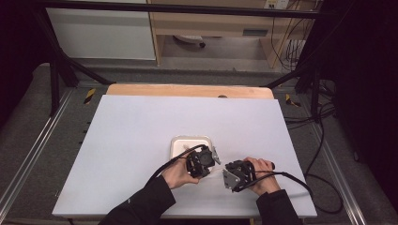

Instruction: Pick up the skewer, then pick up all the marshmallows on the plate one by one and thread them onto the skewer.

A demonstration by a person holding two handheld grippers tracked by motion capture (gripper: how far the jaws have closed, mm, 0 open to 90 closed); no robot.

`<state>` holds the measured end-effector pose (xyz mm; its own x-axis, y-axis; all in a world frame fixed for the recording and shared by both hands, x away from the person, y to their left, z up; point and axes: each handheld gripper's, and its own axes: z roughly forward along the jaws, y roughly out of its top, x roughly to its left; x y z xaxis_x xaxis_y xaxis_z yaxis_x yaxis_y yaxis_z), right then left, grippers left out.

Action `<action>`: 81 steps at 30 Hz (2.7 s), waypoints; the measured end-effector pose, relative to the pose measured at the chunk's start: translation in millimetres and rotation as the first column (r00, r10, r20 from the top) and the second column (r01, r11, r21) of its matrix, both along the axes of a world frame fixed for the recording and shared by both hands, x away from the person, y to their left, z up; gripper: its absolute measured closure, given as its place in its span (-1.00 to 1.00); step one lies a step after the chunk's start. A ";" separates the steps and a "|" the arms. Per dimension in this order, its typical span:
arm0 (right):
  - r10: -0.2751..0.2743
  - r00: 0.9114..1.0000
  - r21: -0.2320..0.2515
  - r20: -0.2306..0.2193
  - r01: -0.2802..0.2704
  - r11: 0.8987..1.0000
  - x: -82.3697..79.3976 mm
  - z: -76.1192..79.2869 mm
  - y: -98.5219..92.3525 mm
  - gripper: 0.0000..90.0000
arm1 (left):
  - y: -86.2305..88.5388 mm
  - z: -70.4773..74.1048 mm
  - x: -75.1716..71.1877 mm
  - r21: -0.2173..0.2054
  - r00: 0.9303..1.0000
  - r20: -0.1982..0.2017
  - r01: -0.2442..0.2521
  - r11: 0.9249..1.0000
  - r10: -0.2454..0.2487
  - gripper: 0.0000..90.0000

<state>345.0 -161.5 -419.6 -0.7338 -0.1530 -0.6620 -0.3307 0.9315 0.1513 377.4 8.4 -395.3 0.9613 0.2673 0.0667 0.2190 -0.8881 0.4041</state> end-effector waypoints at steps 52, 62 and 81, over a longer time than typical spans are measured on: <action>-0.388 0.646 0.453 -0.657 0.750 0.482 19.0 -6.4 -55.0 -0.98 | 166.5 -10.8 -30.5 -0.394 0.932 0.039 -0.317 0.863 0.360 0.98; -0.341 0.650 0.483 -0.679 0.746 0.459 25.6 1.9 -32.0 -0.98 | 181.9 -17.9 -34.7 -0.443 0.917 0.040 -0.339 0.830 0.397 0.98; -0.303 0.659 0.484 -0.688 0.728 0.485 42.0 4.3 9.7 -0.93 | 193.0 -23.9 -37.1 -0.490 0.908 0.025 -0.353 0.797 0.418 0.98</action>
